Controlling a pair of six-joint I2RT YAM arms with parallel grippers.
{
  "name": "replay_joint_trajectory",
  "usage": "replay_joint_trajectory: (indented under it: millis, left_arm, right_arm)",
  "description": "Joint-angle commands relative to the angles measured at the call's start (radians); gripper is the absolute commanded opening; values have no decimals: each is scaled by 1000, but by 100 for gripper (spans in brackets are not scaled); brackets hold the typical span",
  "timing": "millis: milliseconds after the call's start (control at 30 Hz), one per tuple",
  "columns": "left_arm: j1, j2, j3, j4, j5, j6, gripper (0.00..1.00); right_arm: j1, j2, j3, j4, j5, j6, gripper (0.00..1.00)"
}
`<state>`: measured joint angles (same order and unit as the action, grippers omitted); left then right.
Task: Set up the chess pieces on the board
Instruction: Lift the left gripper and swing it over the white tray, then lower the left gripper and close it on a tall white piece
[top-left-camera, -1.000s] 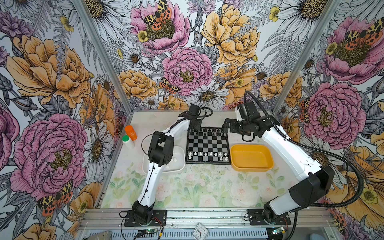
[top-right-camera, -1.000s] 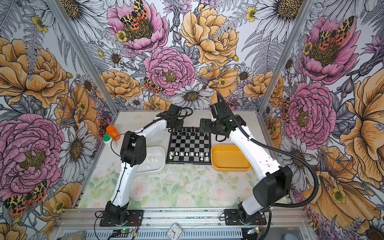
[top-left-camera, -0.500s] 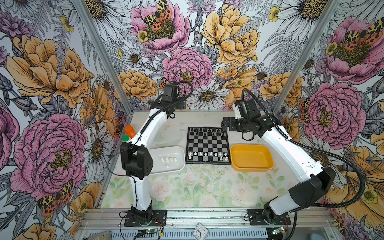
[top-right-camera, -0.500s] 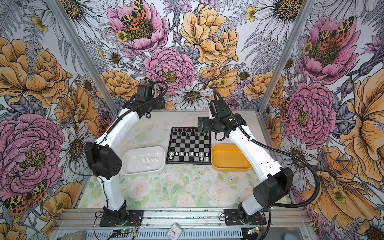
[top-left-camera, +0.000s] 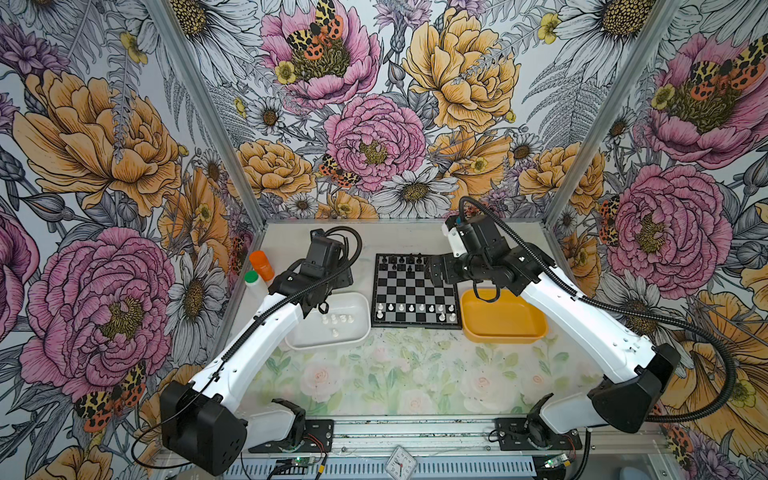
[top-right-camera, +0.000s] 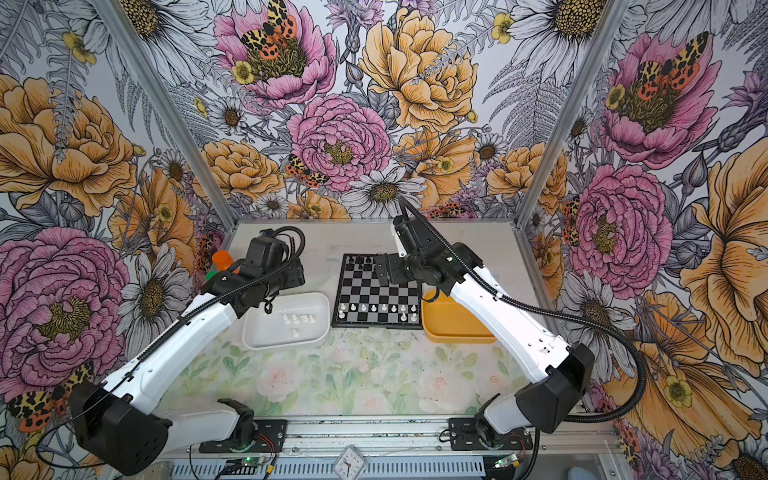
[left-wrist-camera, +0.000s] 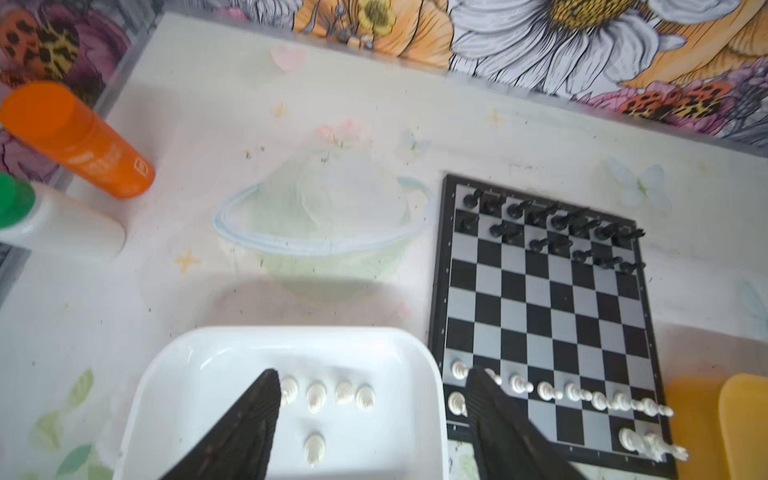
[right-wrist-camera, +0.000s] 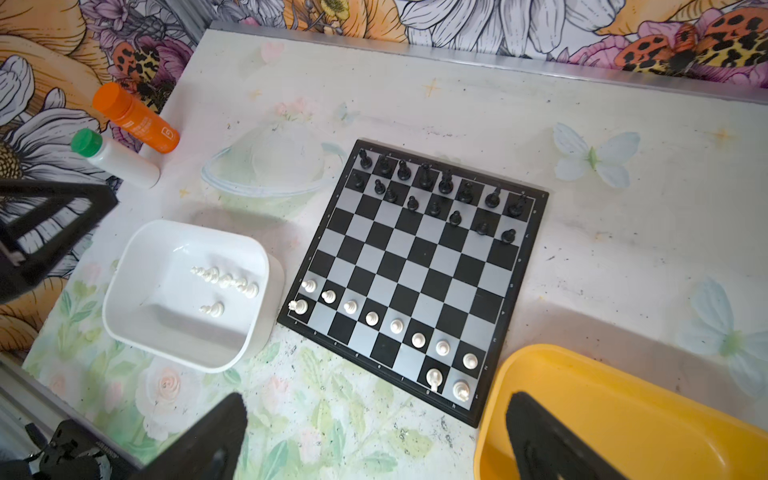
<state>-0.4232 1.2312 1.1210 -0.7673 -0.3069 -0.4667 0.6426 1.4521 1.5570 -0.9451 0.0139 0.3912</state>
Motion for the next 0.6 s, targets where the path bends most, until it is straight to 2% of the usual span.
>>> replay_joint_trajectory:
  millis: [0, 267, 567]
  left_arm:
    - [-4, -42, -45, -76, -53, -137, 69]
    - [63, -81, -141, -96, -26, -244, 64]
    - [134, -23, -167, -93, 32, -253, 57]
  right_arm:
    - [26, -26, -25, 6, 11, 18, 100]
    - [66, 61, 35, 8, -41, 9, 100]
    - [66, 189, 151, 5, -59, -26, 100]
